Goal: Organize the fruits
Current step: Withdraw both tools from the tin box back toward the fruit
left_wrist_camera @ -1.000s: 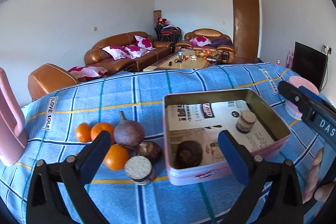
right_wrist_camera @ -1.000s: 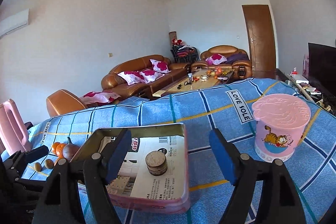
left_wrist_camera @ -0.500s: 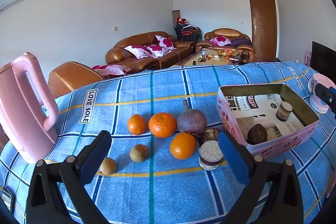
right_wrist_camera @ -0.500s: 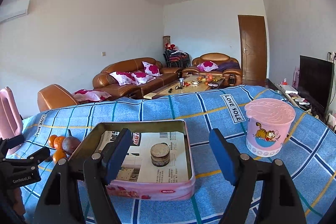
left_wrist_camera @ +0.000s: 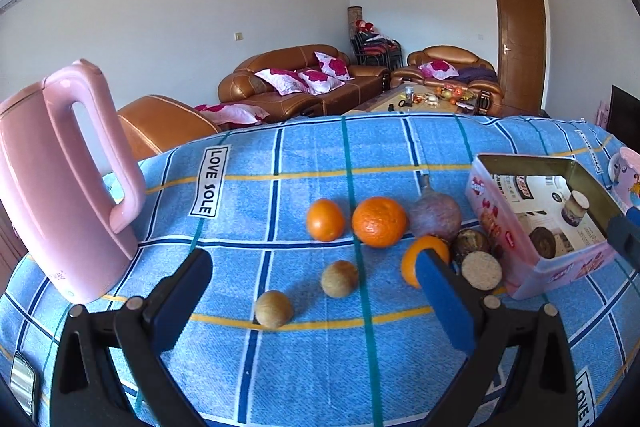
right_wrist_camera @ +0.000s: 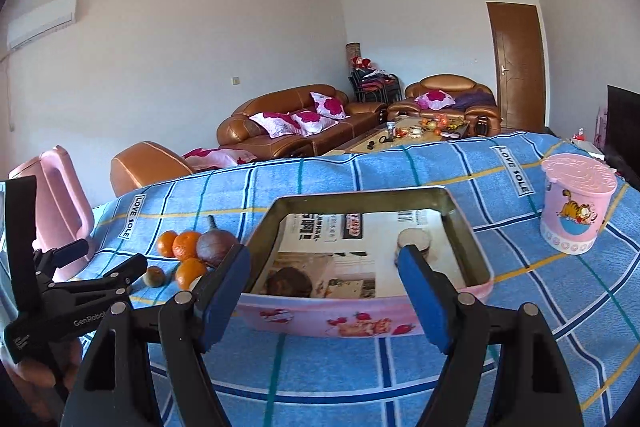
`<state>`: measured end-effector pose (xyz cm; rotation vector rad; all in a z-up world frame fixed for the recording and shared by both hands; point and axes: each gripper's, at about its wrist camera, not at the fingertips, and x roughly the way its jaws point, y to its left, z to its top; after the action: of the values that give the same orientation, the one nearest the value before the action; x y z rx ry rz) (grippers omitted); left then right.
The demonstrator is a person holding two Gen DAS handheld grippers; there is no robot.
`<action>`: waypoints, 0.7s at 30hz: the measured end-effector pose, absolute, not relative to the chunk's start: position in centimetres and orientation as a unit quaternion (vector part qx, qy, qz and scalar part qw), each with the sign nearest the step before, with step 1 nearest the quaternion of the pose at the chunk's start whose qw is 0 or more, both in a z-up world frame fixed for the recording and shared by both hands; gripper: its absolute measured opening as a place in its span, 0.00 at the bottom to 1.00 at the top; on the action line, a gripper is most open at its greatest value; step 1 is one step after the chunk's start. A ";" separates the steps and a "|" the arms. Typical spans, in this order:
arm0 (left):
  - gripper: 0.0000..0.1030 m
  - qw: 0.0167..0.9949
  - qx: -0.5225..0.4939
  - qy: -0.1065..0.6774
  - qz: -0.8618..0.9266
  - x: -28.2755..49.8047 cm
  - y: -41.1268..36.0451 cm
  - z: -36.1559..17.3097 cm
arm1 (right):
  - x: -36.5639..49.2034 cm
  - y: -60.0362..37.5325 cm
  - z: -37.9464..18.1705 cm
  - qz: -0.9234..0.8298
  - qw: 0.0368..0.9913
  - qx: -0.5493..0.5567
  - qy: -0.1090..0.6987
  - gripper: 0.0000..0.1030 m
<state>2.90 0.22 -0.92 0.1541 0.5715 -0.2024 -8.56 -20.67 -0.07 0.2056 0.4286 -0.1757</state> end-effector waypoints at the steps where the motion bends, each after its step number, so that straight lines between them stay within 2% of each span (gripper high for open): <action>1: 1.00 0.951 0.071 0.287 -0.093 3.4 0.8 -1.0 | -8.3 -20.1 -0.2 -0.080 0.967 0.100 0.220 0.76; 3: 1.00 0.951 0.061 0.295 -0.072 4.2 2.1 -1.2 | -7.9 -18.9 -0.4 -0.063 0.965 0.098 0.233 0.74; 6: 1.00 0.953 0.060 0.294 -0.048 5.0 3.8 -1.2 | -7.3 -17.2 -0.8 -0.024 0.962 0.099 0.254 0.55; 9: 1.00 0.954 0.076 0.289 -0.024 5.5 4.8 -1.2 | -6.1 -15.5 -1.6 0.013 0.950 0.111 0.290 0.47; 21: 1.00 0.951 0.060 0.304 0.003 6.7 6.7 -1.4 | -1.4 -12.6 -4.8 0.065 0.904 0.154 0.393 0.47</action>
<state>6.66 6.67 -1.38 0.1229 0.6191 0.0053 -1.39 -12.62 -4.77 0.3182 0.8114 0.1336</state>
